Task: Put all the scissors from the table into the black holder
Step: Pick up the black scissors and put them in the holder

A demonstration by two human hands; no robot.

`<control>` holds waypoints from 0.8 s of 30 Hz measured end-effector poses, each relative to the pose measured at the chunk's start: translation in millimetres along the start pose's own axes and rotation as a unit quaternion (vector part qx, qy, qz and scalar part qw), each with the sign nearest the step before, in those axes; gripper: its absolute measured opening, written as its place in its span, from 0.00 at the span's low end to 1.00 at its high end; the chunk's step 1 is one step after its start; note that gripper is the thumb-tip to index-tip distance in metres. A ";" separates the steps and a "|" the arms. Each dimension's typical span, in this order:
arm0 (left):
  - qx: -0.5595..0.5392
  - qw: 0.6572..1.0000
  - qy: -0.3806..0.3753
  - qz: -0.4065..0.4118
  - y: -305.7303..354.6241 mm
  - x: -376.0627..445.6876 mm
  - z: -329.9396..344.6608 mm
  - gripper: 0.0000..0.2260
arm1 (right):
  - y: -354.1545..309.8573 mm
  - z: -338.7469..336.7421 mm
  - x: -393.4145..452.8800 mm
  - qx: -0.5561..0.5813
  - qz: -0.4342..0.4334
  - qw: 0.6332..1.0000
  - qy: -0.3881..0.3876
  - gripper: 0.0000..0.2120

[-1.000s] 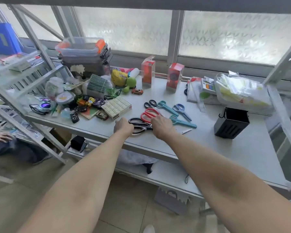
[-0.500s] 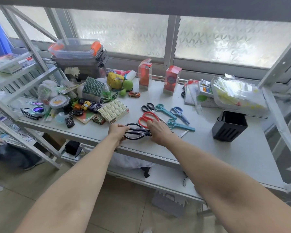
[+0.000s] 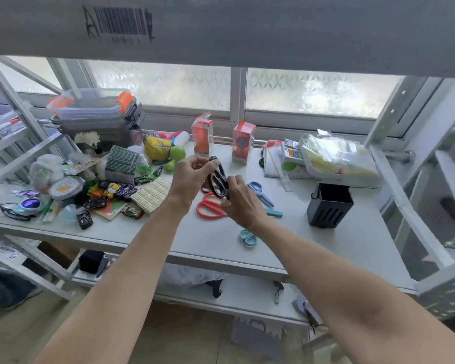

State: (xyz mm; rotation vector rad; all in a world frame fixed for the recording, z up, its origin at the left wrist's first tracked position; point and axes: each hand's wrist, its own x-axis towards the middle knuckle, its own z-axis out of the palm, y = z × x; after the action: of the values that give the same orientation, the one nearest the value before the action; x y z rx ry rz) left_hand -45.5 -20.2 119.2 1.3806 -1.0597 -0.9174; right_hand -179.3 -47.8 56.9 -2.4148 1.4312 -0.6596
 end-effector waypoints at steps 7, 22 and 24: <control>0.007 0.987 -0.136 0.091 51.0 4.3 54.9 0.12 | 33.3 -42.2 2.3 0.081 0.032 0.986 0.143 0.13; 0.171 0.938 -0.299 -0.031 -26.2 10.2 184.8 0.25 | 145.1 -129.6 -53.9 0.073 0.167 0.923 0.339 0.11; 0.215 0.923 -0.318 -0.037 -37.9 9.5 199.6 0.33 | 151.7 -126.4 -56.8 0.065 0.178 0.938 0.290 0.10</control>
State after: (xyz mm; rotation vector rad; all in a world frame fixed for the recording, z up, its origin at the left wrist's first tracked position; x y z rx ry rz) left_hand -228.8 -89.6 64.9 1.5173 -1.7939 -1.2873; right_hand -381.6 -70.0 85.5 -1.8560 1.8991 -1.3903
